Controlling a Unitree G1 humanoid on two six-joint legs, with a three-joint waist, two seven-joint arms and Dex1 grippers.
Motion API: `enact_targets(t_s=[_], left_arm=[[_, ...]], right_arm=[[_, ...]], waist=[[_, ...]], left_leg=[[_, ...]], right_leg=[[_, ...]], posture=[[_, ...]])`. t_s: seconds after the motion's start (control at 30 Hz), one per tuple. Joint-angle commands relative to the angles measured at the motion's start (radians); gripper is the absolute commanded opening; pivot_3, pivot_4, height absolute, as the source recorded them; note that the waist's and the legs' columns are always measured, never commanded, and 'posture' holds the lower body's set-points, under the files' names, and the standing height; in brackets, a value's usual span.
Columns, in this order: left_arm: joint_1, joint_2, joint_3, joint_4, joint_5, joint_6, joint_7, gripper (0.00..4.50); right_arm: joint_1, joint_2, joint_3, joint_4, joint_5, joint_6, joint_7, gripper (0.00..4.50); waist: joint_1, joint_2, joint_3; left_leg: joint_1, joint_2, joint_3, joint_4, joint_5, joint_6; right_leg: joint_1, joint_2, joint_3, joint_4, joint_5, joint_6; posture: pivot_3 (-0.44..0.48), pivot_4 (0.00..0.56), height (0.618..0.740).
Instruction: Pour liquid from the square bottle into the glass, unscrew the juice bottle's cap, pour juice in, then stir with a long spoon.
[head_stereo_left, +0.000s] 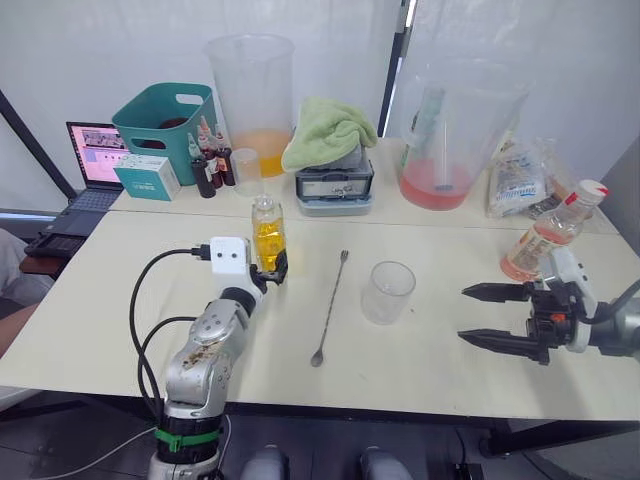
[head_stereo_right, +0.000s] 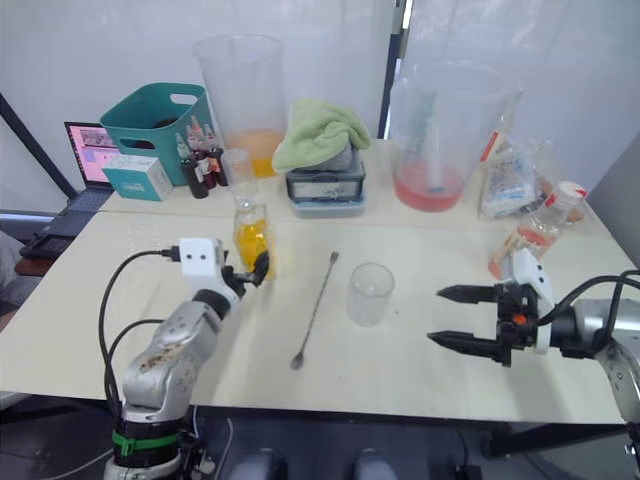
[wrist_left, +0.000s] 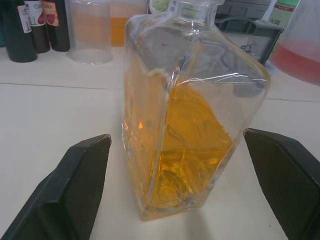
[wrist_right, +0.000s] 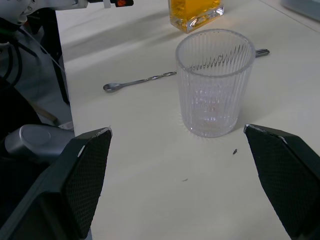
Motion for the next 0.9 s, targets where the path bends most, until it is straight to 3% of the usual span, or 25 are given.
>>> enact_targets(t_s=[0.03,0.3,0.9], left_arm=[[-0.024,-0.006,-0.016,-0.025,0.011,0.008,-0.010,4.49],[0.014,-0.028,-0.050,-0.050,0.042,0.016,0.015,4.49],[-0.089,-0.143,-0.074,0.196,0.180,-0.113,0.075,4.49]], right_arm=[[0.016,0.012,-0.038,-0.026,0.015,-0.024,-0.003,4.50],[0.039,0.029,-0.036,-0.017,0.004,-0.041,-0.017,4.50],[0.042,-0.004,-0.076,-0.073,0.065,0.049,-0.031,4.50]], waist=[[0.000,0.000,0.000],[0.000,0.000,0.000],[0.012,0.000,0.000]], left_leg=[[0.000,0.000,0.000,0.000,0.000,0.000],[0.000,0.000,0.000,0.000,0.000,0.000],[0.001,-0.001,-0.001,0.000,0.000,0.000]], right_leg=[[0.000,0.000,0.000,0.000,0.000,0.000],[0.000,0.000,0.000,0.000,0.000,0.000],[0.003,0.000,0.000,-0.002,0.000,0.000]], posture=[[0.000,0.150,0.740],[0.000,0.150,0.740],[0.000,0.150,0.740]])
